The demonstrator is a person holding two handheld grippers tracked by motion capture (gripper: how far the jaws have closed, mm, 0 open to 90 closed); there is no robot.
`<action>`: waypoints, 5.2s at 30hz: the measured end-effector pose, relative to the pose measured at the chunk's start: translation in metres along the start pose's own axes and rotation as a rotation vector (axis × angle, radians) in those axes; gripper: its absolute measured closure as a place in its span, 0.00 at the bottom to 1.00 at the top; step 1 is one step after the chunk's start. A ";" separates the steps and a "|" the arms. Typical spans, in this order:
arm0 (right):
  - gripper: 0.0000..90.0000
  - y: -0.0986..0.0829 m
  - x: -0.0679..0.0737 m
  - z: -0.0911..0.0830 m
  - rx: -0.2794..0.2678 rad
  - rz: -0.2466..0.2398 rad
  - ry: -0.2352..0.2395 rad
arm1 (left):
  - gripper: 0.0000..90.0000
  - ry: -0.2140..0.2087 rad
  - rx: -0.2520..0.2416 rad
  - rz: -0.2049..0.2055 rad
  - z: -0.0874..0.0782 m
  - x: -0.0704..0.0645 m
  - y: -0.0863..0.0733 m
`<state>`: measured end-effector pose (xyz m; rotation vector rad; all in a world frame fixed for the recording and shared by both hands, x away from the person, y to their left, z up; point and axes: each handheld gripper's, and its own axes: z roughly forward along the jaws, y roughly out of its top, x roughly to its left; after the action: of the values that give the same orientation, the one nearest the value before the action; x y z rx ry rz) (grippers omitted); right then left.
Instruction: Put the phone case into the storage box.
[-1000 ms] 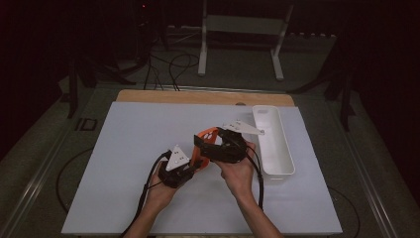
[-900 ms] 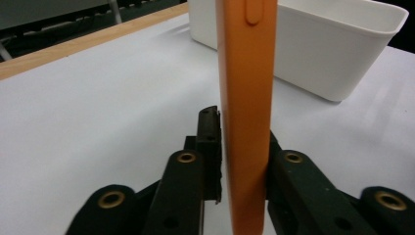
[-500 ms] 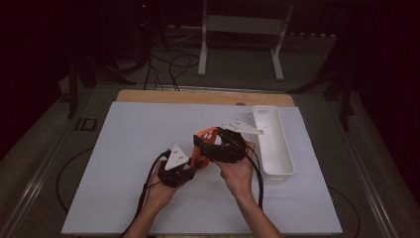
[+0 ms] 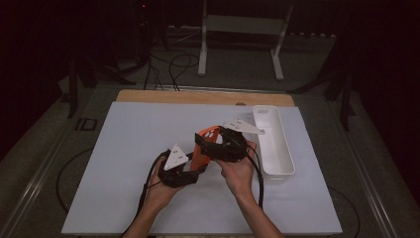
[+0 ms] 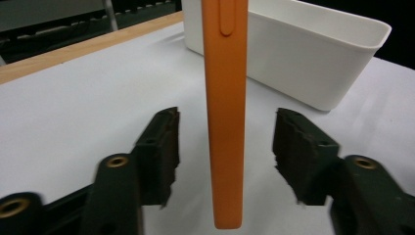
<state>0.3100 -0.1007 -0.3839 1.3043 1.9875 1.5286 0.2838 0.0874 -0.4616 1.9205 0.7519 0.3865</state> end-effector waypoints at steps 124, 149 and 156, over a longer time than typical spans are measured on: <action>0.19 0.063 -0.070 -0.006 -0.035 -0.058 -0.226 | 0.00 0.202 -0.053 -0.083 -0.087 0.065 -0.061; 0.19 0.071 -0.085 -0.008 -0.044 -0.051 -0.277 | 0.00 0.229 -0.072 -0.048 -0.106 0.059 -0.085; 0.19 0.073 -0.091 -0.010 -0.048 -0.043 -0.296 | 0.00 0.229 -0.060 -0.036 -0.103 0.058 -0.085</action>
<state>0.3856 -0.1781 -0.3400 1.3695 1.7705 1.2709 0.2412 0.2232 -0.4940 1.8233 0.9126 0.6075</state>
